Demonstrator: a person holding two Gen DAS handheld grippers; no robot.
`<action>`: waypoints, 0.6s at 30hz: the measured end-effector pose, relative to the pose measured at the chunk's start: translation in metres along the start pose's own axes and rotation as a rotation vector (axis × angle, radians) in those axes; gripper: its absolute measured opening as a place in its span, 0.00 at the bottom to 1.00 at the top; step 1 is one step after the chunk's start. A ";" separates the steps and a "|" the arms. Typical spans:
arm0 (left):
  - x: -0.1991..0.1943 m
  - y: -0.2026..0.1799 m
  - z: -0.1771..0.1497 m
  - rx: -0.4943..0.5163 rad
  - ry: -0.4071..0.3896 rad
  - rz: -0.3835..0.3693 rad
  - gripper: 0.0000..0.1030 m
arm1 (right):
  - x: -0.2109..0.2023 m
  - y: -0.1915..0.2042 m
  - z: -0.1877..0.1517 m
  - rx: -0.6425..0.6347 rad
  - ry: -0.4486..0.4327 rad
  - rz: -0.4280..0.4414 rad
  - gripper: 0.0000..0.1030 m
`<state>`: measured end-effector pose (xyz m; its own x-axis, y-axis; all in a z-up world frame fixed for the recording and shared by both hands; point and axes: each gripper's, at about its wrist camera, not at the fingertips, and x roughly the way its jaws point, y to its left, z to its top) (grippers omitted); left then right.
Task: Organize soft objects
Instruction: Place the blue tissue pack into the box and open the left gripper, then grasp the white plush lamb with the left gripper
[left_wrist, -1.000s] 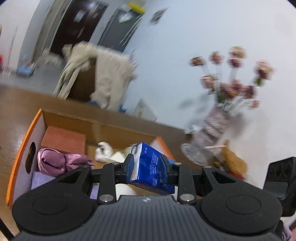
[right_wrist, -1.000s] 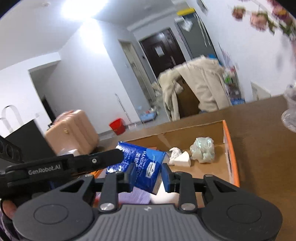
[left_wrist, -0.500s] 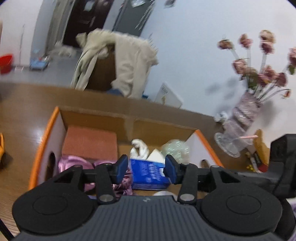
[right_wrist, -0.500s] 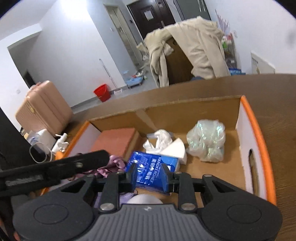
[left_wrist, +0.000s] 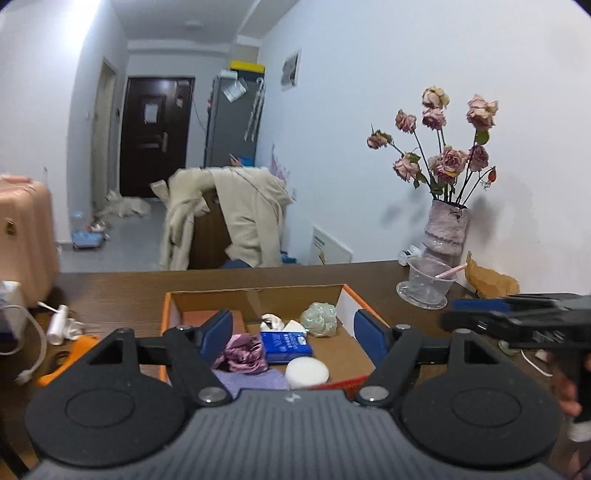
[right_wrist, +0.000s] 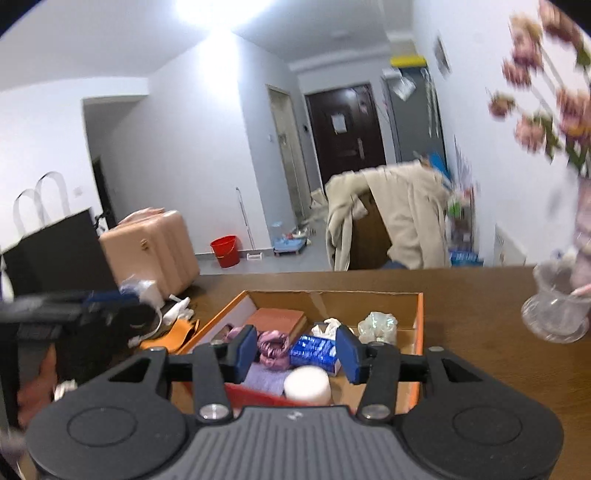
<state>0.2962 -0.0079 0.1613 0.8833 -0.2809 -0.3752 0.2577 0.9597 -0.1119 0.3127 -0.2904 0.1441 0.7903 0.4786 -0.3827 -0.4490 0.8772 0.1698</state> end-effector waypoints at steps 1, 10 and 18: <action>-0.011 -0.005 -0.006 0.008 -0.005 0.006 0.77 | -0.014 0.007 -0.007 -0.021 -0.009 -0.004 0.46; -0.047 -0.047 -0.087 0.092 0.070 -0.049 0.85 | -0.074 0.036 -0.085 -0.019 0.016 -0.041 0.54; -0.026 -0.059 -0.131 0.016 0.145 -0.079 0.86 | -0.080 0.039 -0.123 0.054 0.075 -0.067 0.54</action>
<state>0.2073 -0.0574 0.0570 0.7946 -0.3516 -0.4950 0.3312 0.9343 -0.1321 0.1807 -0.2996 0.0697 0.7835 0.4160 -0.4616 -0.3710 0.9091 0.1896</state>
